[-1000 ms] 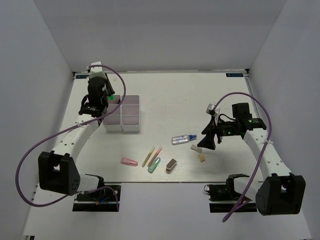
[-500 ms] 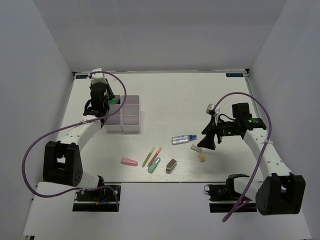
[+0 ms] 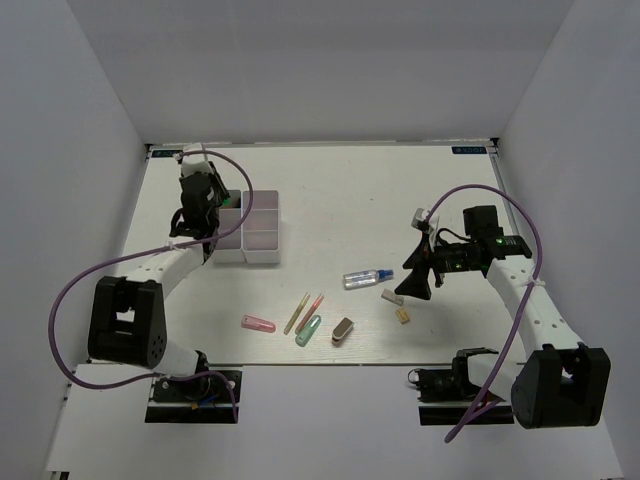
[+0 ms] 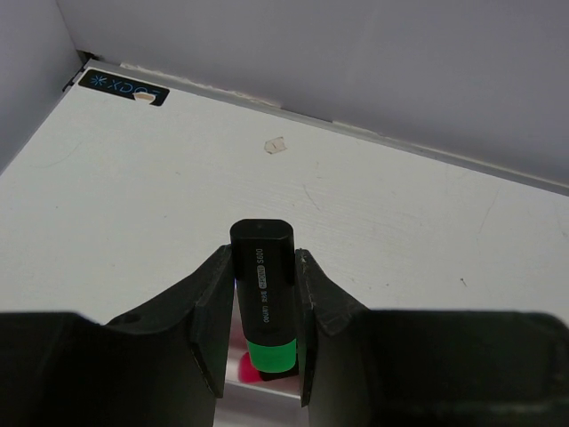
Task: Sort the stationery into containers
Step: Place the stationery into the container, then grab a piece of stationery with the right arm
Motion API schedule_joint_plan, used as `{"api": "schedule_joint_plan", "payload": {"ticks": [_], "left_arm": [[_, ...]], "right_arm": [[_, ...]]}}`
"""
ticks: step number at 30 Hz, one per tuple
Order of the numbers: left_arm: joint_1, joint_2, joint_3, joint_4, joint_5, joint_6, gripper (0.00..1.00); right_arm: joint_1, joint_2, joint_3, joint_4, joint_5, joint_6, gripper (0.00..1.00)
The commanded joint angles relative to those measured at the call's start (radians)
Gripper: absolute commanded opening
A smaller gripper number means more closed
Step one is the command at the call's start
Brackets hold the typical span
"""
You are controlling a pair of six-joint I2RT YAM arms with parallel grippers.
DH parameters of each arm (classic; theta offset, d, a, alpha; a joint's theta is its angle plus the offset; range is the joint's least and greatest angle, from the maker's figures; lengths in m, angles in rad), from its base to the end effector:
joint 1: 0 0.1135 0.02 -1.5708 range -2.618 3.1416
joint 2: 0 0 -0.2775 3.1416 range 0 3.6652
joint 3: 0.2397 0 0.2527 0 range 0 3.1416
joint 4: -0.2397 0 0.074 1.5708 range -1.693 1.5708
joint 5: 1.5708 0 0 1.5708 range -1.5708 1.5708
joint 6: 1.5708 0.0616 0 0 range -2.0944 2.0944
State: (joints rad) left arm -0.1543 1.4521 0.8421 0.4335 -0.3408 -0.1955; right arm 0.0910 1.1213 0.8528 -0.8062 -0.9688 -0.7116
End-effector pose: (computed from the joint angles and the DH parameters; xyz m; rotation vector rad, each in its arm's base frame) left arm 0.3517 -0.0339 0.2744 -0.2831 1.7140 0.0408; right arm 0.1984 0.0691 0.2604 -1.1435 1.9348 0.9440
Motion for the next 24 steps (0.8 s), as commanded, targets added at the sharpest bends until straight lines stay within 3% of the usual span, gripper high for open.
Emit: {"api": "schedule_joint_plan", "payload": {"ticks": [1,6,9,11,16,17,20,24], "left_arm": [[0.005,-0.004,-0.043,0.082,0.025,0.008,0.00],[0.002,-0.001,-0.095,0.128,0.019,0.019,0.01],[0.004,-0.001,-0.116,0.143,0.019,0.021,0.07],[0.002,-0.002,-0.124,0.155,0.017,0.019,0.17],[0.002,-0.015,-0.140,0.154,0.023,0.013,0.54],[0.005,-0.018,-0.143,0.152,0.023,0.014,0.66],[0.006,-0.033,-0.143,0.131,0.026,0.021,0.79],[0.006,-0.078,-0.126,0.100,0.028,0.018,0.85]], "right_arm": [[-0.004,0.011,0.002,-0.007,-0.022,-0.020,0.91],[-0.002,0.009,0.002,-0.011,-0.027,-0.022,0.91],[-0.007,0.011,0.000,-0.013,-0.028,-0.023,0.91],[-0.002,0.011,0.003,-0.016,-0.031,-0.028,0.91],[-0.005,0.009,0.008,-0.025,-0.031,-0.029,0.91],[-0.004,0.008,0.008,-0.028,-0.022,-0.025,0.91],[-0.004,0.008,0.014,-0.027,-0.008,-0.006,0.91],[-0.005,-0.003,0.009,-0.019,-0.005,-0.002,0.91]]}}
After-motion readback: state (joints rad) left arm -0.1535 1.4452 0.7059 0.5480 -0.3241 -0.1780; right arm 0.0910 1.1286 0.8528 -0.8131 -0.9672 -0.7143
